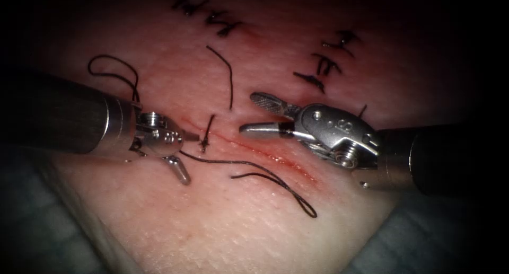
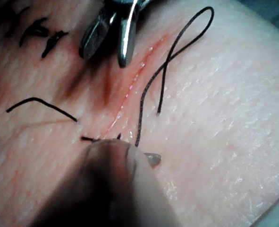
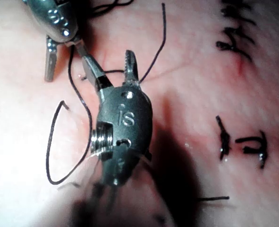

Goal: Wound Closure
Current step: Pick up a long length of suture with the left end-effector

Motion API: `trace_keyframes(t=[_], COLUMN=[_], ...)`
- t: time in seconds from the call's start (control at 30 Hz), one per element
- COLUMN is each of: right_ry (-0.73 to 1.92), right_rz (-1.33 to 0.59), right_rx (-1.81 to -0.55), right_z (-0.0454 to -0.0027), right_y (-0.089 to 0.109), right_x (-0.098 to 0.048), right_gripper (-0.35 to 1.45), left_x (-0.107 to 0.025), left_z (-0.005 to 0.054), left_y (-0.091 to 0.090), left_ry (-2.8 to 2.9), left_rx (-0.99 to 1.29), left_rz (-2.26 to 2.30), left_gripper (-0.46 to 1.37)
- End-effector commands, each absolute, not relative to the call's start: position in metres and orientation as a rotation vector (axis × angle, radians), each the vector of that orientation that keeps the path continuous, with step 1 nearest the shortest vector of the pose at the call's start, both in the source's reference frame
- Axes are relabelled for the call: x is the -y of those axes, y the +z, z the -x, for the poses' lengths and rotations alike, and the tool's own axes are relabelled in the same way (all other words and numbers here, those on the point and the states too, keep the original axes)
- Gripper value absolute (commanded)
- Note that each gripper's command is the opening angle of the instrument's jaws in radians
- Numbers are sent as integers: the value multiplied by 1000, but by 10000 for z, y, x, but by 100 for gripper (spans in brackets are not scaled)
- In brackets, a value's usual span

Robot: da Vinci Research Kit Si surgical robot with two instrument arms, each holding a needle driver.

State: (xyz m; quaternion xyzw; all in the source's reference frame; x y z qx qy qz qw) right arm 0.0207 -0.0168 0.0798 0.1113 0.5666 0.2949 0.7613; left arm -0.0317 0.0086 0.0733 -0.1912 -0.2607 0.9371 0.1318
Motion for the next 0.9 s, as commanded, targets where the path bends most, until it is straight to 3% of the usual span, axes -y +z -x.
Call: trace_keyframes(t=[0.03, 0.07, 0.9], right_ry=[641, 641, 641], right_rz=[-242, -243, -243], right_rx=[-1233, -1234, -1232], right_z=[-207, -206, -203], right_y=[798, 798, 797], right_x=[168, 169, 169], right_gripper=[60, 59, 59], left_x=[-86, -86, -93], left_z=[317, 317, 308], left_y=[733, 733, 705], left_ry=[2729, 2747, 2750], left_rx=[755, 744, 631], left_rz=[537, 494, 418], left_gripper=[-15, -35, -35])
